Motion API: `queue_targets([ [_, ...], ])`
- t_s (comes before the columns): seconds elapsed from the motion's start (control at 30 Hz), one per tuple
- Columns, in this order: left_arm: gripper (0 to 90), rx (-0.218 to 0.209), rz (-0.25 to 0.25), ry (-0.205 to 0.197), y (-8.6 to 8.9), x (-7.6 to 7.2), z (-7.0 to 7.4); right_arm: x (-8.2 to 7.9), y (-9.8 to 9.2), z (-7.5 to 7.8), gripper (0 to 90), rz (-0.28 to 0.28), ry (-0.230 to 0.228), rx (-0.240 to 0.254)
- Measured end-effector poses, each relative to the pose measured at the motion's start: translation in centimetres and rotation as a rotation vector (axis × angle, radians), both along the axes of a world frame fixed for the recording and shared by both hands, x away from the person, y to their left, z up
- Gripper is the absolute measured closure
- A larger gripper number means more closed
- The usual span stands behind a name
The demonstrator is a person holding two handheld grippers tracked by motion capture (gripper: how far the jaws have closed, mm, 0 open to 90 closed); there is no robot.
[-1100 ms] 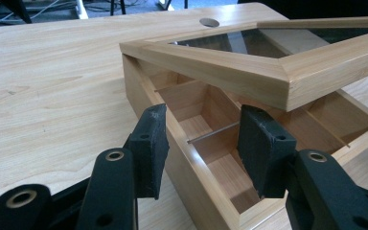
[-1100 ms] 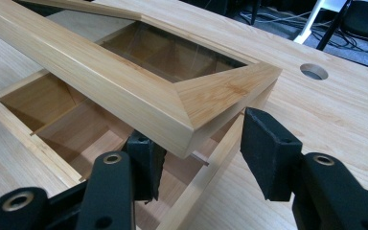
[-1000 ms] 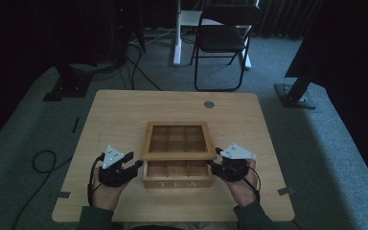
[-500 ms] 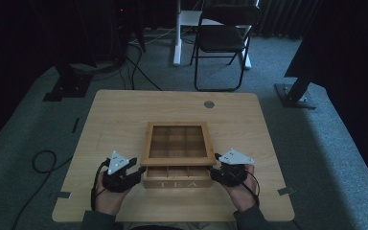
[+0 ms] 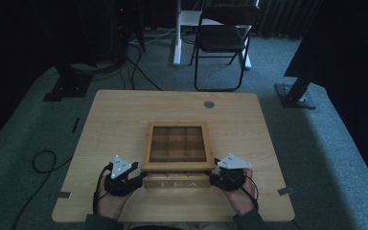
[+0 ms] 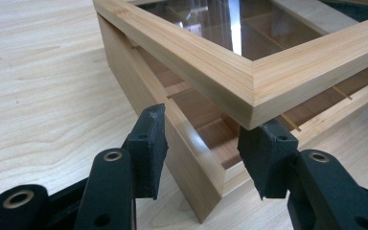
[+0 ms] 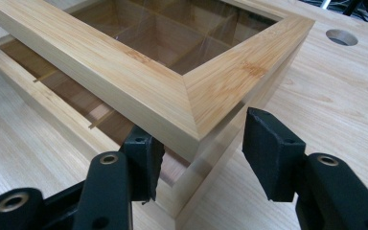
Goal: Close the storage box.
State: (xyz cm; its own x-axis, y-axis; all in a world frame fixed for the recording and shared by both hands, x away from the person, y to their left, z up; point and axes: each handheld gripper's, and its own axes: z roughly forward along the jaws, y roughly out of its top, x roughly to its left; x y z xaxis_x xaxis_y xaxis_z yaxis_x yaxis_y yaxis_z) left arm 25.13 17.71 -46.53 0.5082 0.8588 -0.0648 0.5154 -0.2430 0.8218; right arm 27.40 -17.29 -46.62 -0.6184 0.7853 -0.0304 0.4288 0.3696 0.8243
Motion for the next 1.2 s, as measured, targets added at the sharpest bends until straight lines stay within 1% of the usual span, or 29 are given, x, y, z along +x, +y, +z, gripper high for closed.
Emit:
queue_targets([
  [0.2, 53.0, 0.003, 0.001, 0.011, -0.2, -0.1, -0.6, -0.2, -0.1, -0.5, 48.2, 0.007, 0.011, -0.014],
  [0.4, 52.9, 0.007, 0.003, 0.022, -0.3, -0.2, -0.9, -0.3, -0.1, -0.9, 48.1, 0.010, 0.021, -0.013],
  [0.5, 53.0, 0.010, 0.004, 0.021, -0.3, -0.3, -1.1, -0.3, -0.1, -1.0, 48.2, 0.010, 0.023, -0.014],
  [0.77, 53.0, 0.005, 0.006, 0.030, -0.3, -0.4, -1.6, -0.5, -0.2, -1.4, 48.0, 0.011, 0.034, -0.020],
  [1.2, 52.9, 0.002, 0.006, 0.036, -0.3, -0.8, -1.8, -0.9, -0.5, -1.5, 47.0, 0.019, 0.041, -0.013],
])
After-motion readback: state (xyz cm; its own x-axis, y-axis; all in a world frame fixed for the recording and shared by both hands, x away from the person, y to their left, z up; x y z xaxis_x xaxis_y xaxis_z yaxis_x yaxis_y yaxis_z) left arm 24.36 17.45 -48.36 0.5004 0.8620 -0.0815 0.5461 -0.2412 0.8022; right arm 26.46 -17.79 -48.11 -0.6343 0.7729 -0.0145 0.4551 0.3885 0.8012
